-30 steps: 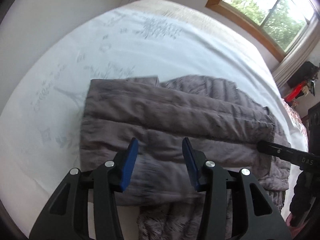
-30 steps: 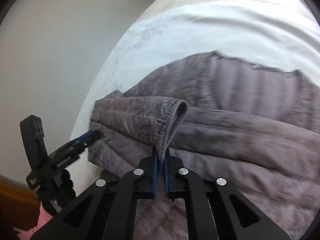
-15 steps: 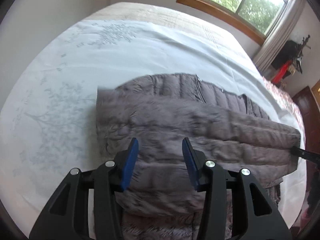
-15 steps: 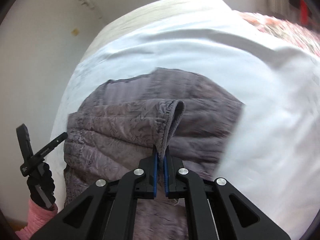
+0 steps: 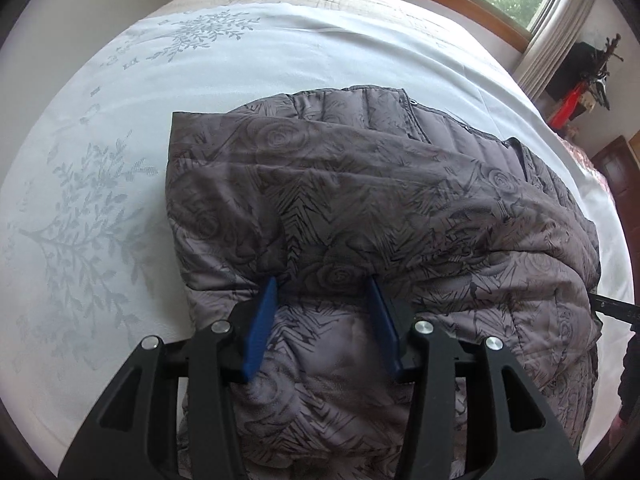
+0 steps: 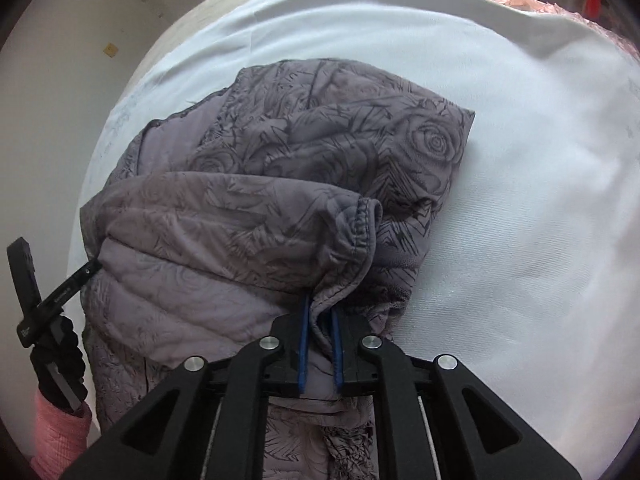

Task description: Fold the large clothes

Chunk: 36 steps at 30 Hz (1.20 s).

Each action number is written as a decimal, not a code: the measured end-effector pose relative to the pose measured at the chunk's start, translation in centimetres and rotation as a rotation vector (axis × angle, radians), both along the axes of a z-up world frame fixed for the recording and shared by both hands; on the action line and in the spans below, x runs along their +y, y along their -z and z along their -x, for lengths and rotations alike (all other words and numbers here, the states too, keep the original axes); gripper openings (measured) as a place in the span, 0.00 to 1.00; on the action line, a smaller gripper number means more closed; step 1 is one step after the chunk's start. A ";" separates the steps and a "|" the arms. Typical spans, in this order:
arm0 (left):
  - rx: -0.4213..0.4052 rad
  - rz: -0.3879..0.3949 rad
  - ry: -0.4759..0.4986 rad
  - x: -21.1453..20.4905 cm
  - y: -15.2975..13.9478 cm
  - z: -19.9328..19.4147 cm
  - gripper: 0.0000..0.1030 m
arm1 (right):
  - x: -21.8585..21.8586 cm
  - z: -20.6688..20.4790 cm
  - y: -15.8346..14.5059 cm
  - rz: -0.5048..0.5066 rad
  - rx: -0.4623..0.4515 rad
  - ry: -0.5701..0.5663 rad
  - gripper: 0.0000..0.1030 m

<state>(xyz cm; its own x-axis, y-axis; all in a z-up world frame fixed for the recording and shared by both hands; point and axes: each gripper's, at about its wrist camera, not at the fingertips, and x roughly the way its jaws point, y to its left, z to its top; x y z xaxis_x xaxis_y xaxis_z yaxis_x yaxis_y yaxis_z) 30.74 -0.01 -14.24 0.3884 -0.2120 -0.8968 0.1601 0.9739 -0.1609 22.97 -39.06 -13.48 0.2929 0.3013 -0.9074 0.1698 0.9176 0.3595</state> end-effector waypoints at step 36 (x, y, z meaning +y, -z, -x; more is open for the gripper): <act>-0.102 -0.069 0.125 -8.4 -1.8 -2.1 0.50 | 7.7 -5.8 -3.2 0.184 -0.203 -0.067 0.33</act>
